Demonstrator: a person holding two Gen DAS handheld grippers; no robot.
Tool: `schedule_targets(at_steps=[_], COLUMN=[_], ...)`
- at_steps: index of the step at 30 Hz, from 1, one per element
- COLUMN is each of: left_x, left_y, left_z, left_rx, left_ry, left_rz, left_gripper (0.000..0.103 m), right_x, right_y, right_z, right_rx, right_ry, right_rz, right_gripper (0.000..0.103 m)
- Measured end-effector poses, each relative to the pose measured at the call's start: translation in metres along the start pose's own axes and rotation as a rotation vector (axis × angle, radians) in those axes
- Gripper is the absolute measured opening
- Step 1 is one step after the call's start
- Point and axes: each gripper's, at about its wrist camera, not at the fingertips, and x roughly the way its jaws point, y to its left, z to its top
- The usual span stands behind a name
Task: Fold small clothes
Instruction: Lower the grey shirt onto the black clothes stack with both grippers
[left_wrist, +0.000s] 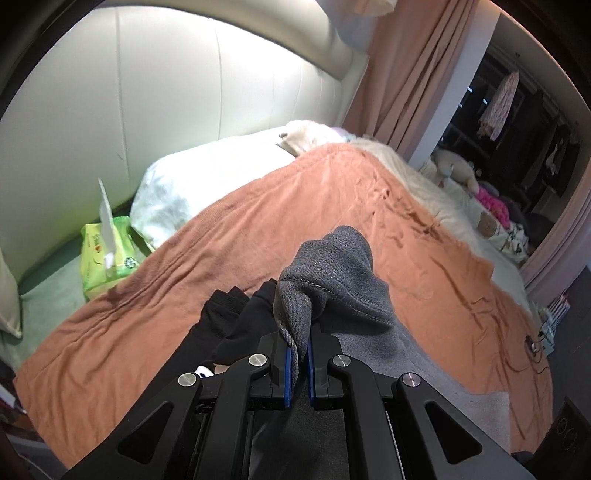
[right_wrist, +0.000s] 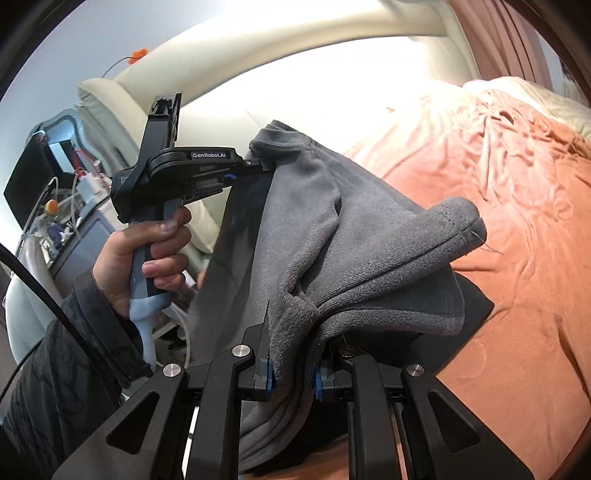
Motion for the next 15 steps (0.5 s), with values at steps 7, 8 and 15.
schedule_targets(at_steps=[7,8,15], left_x=[0.069,0.081,0.069], left_y=[0.005,0.01,0.027], left_z=[-0.012,-0.018,-0.029], left_rx=[0.018,-0.006,-0.04], left_ry=[0.061,0.108,0.097], left_rz=[0.184,0.168,0.189], left_gripper=[0.015,0.015,0.037], right_x=[0.02,0.028,0.037], right_y=[-0.052,-0.063,-0.117], right_z=[-0.016,-0.022,-0.056], right_rx=[0.085,0.124,0.328], right_ry=[0.008,0.032,0.13], right_rz=[-0.077,-0.083,-0.014], right_gripper=[0.022,0.033,0.04])
